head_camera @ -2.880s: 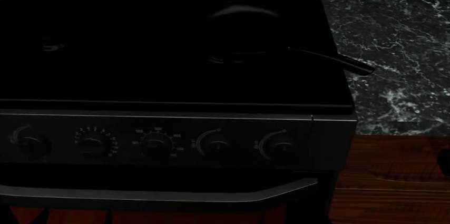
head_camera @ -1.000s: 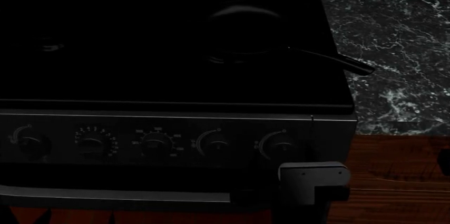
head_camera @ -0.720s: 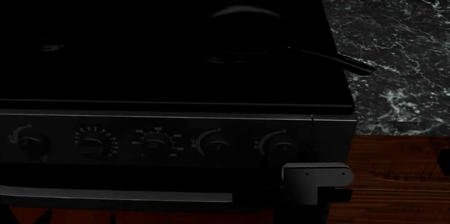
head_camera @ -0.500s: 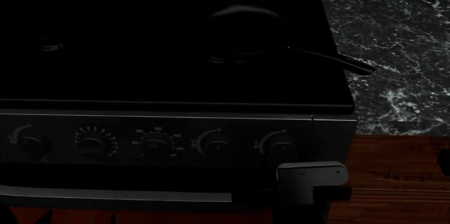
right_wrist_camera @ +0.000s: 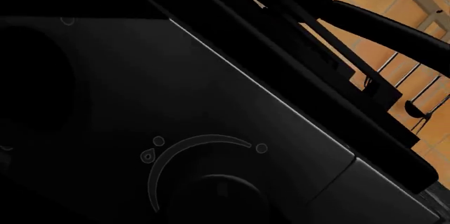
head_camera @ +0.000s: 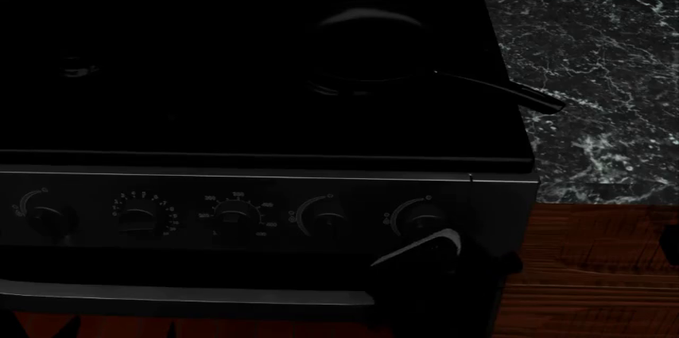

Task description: Turn on the front right burner of the stove.

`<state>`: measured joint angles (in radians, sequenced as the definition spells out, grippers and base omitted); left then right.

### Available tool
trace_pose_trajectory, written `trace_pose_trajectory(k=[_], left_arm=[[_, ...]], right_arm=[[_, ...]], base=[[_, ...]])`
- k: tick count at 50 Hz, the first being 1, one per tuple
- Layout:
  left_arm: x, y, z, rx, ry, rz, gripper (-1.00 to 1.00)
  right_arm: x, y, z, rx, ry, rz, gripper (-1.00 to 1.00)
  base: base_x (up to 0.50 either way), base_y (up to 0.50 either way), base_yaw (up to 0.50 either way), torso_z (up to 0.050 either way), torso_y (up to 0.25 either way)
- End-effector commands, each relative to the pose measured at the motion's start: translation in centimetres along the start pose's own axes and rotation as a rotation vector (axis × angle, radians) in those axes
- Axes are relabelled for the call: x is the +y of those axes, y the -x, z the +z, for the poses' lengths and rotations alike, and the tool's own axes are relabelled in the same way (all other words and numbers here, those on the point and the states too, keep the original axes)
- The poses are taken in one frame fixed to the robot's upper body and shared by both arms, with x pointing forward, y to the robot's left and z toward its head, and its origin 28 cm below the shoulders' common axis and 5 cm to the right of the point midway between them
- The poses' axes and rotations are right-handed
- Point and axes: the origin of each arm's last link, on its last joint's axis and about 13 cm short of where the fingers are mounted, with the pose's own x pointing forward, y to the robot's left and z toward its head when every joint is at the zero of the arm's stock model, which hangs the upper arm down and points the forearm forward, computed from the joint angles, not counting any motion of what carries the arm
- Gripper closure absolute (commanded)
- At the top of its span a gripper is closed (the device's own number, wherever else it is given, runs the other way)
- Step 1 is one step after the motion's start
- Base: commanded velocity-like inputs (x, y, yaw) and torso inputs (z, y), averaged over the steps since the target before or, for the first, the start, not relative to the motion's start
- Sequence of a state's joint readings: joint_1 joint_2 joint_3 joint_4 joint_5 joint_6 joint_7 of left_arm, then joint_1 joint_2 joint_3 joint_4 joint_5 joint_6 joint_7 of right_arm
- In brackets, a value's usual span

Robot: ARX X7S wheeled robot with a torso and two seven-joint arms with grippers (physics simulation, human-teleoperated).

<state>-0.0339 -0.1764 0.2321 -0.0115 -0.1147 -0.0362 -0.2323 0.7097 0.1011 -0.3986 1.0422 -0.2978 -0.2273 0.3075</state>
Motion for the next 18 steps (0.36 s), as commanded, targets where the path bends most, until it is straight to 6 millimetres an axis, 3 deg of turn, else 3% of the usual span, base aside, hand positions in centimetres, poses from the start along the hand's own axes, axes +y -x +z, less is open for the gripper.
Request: trace_pose_trajectory(k=[1, 18], left_arm=[[0.0, -0.1, 0.0, -0.009, 0.006, -0.004, -1.00], [0.0, -0.1, -0.1, -0.010, 0.006, -0.003, -1.00]], right_arm=[[-0.8, -0.5, 2.4, -0.052, 0.360, 0.079, 1.00], [-1.7, -0.5, 3.3, -0.063, 0.590, 0.169, 1.00]], base=[[0.01, 0.00, 0.00, 0.000, 0.000], [0.00, 0.00, 0.00, 0.000, 0.000]])
